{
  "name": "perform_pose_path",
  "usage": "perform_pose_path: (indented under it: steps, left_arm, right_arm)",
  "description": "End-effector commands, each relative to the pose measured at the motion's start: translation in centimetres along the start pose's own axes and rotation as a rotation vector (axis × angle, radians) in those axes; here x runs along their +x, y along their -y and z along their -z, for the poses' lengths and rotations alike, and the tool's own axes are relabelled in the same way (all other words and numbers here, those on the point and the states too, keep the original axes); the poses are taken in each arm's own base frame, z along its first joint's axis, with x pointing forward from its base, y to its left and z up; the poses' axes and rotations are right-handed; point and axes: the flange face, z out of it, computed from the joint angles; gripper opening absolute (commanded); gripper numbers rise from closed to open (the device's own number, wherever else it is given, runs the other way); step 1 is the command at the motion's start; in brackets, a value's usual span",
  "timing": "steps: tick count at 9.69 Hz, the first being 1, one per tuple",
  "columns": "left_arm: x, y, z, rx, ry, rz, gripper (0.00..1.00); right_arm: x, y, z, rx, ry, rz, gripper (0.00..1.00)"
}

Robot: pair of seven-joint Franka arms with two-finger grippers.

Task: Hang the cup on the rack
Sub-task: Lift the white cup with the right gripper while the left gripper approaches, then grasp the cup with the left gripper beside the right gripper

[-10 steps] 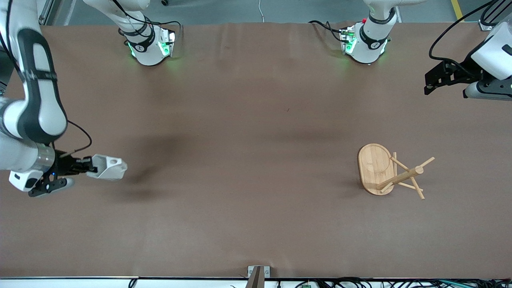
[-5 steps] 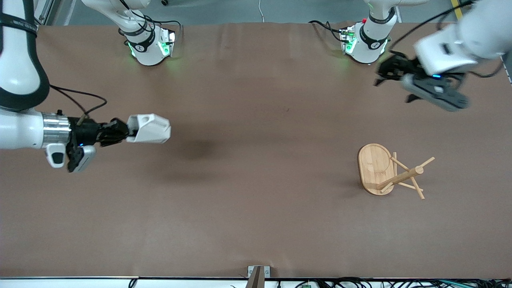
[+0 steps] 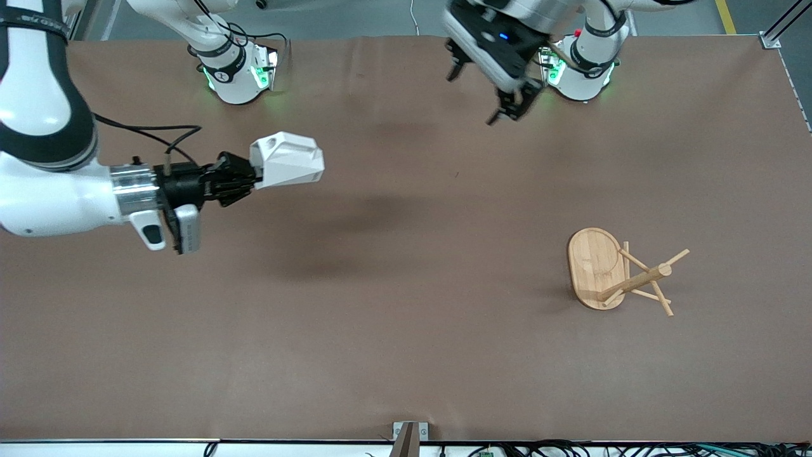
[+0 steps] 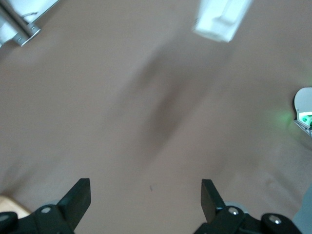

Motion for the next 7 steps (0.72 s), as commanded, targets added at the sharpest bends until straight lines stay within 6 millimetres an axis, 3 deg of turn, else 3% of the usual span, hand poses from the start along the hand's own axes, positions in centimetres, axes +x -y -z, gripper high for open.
perform_pose_path:
  steps: [1, 3, 4, 6, 7]
  left_arm:
    - [1.6, -4.2, -3.9, 0.037, 0.000, -0.139, 1.00]
    - [2.2, -6.5, -4.1, 0.033, -0.043, -0.178, 1.00]
    - [2.8, -6.8, -5.5, 0.029, -0.050, -0.195, 1.00]
    - [3.4, -8.7, -6.2, 0.042, -0.077, -0.214, 1.00]
    - [3.6, -8.7, -6.4, 0.039, -0.091, -0.212, 1.00]
  right_arm:
    - [0.0, 1.8, -2.3, 0.080, 0.030, 0.004, 0.01]
    - [0.3, 3.4, -4.3, 0.141, 0.057, -0.043, 0.01]
    - [0.5, 4.0, -4.9, 0.162, 0.057, -0.039, 0.01]
    - [0.7, 4.9, -6.4, 0.184, 0.068, -0.030, 0.01]
    - [0.8, 5.3, -6.7, 0.202, 0.065, -0.026, 0.02]
